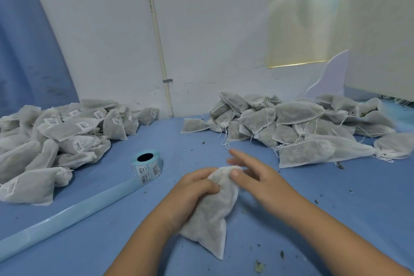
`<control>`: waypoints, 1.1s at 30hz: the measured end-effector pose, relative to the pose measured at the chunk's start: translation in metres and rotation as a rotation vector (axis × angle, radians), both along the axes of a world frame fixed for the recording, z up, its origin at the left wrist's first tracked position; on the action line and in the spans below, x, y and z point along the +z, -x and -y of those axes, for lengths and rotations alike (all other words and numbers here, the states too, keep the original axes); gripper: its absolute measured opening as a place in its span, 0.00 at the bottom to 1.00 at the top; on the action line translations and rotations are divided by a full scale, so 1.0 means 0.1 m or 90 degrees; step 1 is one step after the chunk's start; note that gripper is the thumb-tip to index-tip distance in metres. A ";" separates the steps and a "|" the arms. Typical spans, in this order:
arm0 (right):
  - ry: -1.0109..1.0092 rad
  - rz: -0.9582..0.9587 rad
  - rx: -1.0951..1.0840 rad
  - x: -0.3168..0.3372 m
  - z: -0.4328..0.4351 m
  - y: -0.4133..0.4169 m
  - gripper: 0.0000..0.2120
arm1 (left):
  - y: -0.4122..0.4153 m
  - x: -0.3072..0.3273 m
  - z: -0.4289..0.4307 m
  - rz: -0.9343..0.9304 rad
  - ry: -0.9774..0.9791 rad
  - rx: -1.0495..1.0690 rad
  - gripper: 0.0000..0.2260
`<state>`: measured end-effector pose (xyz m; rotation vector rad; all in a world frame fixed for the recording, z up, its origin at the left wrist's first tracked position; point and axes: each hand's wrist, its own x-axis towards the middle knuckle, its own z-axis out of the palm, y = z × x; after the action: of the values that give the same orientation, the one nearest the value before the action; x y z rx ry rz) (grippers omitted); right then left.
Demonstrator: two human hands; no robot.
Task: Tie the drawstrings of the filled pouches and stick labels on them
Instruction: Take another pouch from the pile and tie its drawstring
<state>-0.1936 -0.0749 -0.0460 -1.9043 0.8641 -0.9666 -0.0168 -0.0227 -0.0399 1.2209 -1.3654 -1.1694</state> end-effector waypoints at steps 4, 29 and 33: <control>-0.031 -0.048 0.001 0.04 -0.04 0.05 0.14 | -0.04 0.08 -0.05 0.100 0.048 -0.007 0.18; -0.019 0.095 -0.041 0.19 -0.10 0.19 0.06 | 0.33 0.04 -0.37 0.035 0.091 0.072 0.10; -0.011 0.100 -0.063 0.19 -0.12 0.15 0.07 | 0.33 0.13 -0.44 0.013 0.064 0.027 0.11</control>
<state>-0.2082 -0.0627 -0.0269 -1.7585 0.8771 -1.1476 -0.0502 0.0211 -0.0267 1.1874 -1.3898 -1.0486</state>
